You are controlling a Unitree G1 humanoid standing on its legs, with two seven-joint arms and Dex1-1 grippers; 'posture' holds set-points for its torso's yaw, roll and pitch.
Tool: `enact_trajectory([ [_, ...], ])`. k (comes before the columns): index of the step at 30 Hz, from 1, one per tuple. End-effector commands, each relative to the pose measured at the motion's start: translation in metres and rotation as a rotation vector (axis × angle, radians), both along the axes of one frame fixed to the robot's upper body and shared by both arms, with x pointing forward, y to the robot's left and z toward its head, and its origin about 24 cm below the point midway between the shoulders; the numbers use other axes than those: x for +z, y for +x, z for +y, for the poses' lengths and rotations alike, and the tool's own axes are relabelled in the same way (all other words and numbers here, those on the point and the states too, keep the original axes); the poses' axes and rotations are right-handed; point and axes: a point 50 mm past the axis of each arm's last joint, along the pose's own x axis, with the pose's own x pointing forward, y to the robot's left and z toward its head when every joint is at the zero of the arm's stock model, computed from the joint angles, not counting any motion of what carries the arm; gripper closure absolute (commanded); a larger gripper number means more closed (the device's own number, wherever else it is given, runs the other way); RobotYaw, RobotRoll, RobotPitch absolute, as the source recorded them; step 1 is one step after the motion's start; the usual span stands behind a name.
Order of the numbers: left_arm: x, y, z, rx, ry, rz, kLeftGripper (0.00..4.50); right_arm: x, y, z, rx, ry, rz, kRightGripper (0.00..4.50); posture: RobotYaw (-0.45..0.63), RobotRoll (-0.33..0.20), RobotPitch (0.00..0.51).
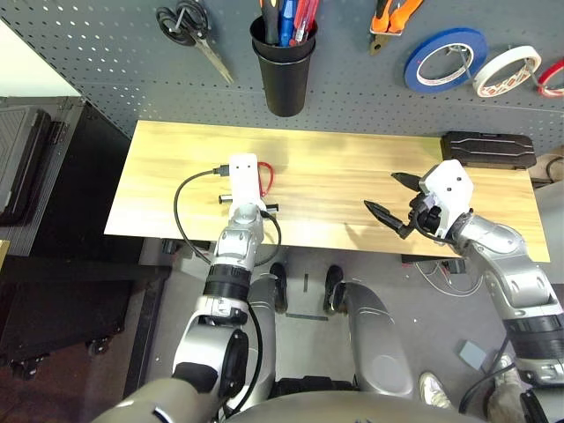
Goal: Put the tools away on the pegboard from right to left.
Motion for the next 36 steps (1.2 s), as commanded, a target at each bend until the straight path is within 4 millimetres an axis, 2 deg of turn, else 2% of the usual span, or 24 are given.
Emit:
enact_trajectory([
  [1, -0.012, -0.012, -0.005, -0.007, -0.046, 0.090, 2.62, -0.010, -0.002, 0.002, 0.021, -0.007, 0.032, 0.00, 0.10, 0.000, 0.409],
  [7, 0.010, -0.016, -0.006, -0.039, -0.052, 0.034, 0.27, -0.011, -0.002, 0.007, 0.065, 0.018, 0.029, 0.00, 0.11, 0.000, 0.406],
  [8, 0.013, -0.016, -0.005, -0.036, -0.051, 0.026, 0.02, -0.012, -0.003, 0.009, 0.078, 0.027, 0.031, 0.00, 0.11, 0.000, 0.404],
  [15, 0.029, -0.015, 0.020, 0.021, -0.019, -0.012, 0.02, -0.019, -0.013, 0.016, 0.189, 0.038, 0.092, 0.00, 0.13, 0.000, 0.403],
  [18, 0.026, -0.015, 0.030, 0.056, -0.001, -0.008, 0.02, -0.021, -0.015, 0.017, 0.208, 0.028, 0.104, 0.00, 0.13, 0.000, 0.402],
  [23, 0.011, -0.010, 0.043, 0.085, 0.040, -0.004, 0.02, -0.024, -0.013, 0.019, 0.213, 0.014, 0.105, 0.00, 0.14, 0.000, 0.397],
  [30, -0.005, -0.001, 0.040, 0.080, 0.037, 0.005, 0.02, -0.026, -0.012, 0.017, 0.203, -0.001, 0.103, 0.00, 0.12, 0.000, 0.387],
  [36, -0.006, 0.001, 0.035, 0.079, 0.024, -0.001, 0.02, -0.026, -0.013, 0.016, 0.197, -0.007, 0.102, 0.00, 0.12, 0.000, 0.385],
])
